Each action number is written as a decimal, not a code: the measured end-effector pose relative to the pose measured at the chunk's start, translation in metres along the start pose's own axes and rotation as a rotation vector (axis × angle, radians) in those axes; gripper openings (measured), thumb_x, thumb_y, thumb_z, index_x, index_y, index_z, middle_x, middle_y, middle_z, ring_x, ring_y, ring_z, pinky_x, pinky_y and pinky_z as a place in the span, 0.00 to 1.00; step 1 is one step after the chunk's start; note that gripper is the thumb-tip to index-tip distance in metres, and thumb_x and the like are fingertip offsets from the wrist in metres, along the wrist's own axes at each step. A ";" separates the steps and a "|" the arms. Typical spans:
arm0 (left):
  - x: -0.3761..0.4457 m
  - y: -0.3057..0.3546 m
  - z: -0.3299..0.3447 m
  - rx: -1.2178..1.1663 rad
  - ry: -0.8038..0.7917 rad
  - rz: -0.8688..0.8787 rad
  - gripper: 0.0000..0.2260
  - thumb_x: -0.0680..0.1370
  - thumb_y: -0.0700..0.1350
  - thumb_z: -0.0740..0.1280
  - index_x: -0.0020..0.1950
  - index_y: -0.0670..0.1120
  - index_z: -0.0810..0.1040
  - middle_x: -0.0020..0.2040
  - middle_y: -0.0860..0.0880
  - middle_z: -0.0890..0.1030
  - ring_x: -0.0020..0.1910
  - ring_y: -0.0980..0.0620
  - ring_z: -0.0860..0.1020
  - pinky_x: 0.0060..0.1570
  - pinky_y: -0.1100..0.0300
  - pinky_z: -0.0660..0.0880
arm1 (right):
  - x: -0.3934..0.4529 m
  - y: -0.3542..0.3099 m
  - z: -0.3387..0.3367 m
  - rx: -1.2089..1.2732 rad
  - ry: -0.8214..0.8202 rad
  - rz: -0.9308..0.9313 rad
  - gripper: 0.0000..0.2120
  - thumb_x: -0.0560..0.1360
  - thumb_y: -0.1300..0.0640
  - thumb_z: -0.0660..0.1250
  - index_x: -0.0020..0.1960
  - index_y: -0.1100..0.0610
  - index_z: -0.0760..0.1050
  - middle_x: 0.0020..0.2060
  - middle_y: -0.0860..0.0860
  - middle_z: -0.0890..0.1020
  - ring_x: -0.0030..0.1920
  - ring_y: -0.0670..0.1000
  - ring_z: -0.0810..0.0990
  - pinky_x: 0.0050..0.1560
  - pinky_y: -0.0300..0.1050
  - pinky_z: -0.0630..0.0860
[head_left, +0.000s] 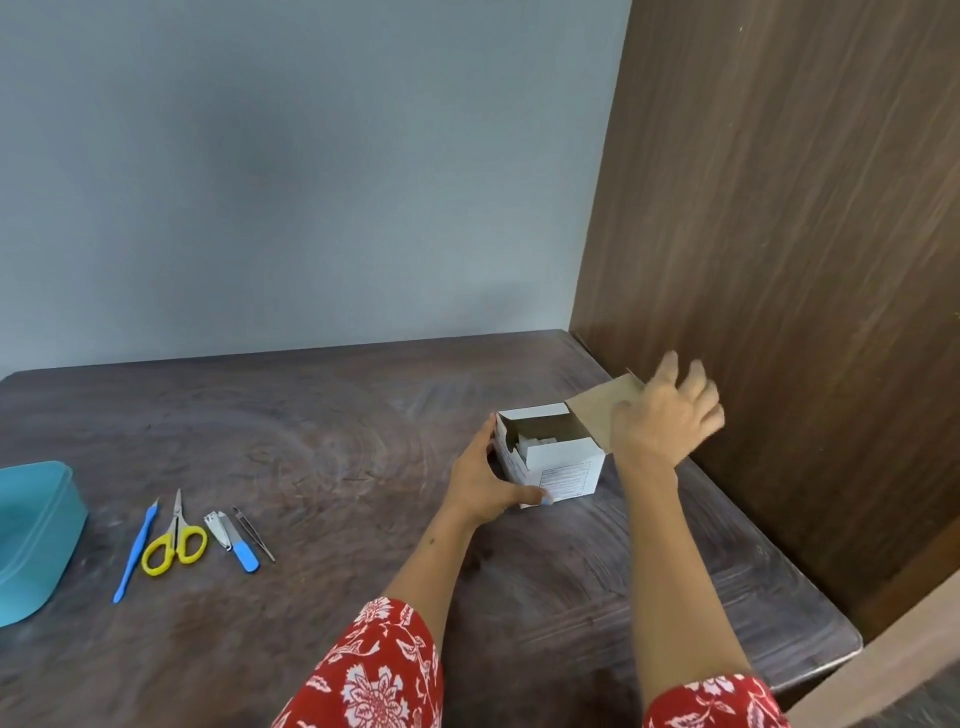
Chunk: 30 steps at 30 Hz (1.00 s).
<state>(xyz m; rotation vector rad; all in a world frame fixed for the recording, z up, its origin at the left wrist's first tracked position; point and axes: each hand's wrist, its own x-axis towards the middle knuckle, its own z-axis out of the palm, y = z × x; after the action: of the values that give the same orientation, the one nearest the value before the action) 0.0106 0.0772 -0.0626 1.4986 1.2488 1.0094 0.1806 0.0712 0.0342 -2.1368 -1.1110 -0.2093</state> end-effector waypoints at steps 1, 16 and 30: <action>0.000 0.000 0.000 -0.007 -0.002 -0.003 0.56 0.48 0.51 0.82 0.73 0.55 0.59 0.61 0.63 0.70 0.62 0.60 0.69 0.58 0.67 0.66 | -0.001 -0.010 -0.006 0.056 0.105 -0.092 0.26 0.71 0.65 0.68 0.69 0.57 0.68 0.68 0.58 0.69 0.68 0.59 0.65 0.65 0.54 0.58; -0.003 -0.001 -0.001 -0.036 0.015 0.009 0.54 0.51 0.45 0.82 0.73 0.52 0.61 0.53 0.70 0.72 0.52 0.74 0.71 0.41 0.82 0.68 | -0.028 -0.061 0.023 -0.322 -0.600 -0.243 0.13 0.70 0.58 0.72 0.54 0.57 0.77 0.50 0.53 0.81 0.50 0.54 0.80 0.38 0.43 0.70; -0.007 0.008 -0.002 -0.041 -0.002 -0.020 0.54 0.52 0.46 0.81 0.74 0.51 0.59 0.70 0.53 0.69 0.69 0.55 0.67 0.66 0.57 0.69 | -0.039 -0.053 0.042 -0.360 -0.578 -0.261 0.13 0.74 0.63 0.64 0.58 0.58 0.75 0.53 0.54 0.81 0.52 0.55 0.80 0.39 0.43 0.70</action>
<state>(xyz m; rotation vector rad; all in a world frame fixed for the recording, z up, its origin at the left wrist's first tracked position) 0.0094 0.0699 -0.0547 1.4535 1.2321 1.0140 0.1088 0.0928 0.0136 -2.4384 -1.8018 0.1124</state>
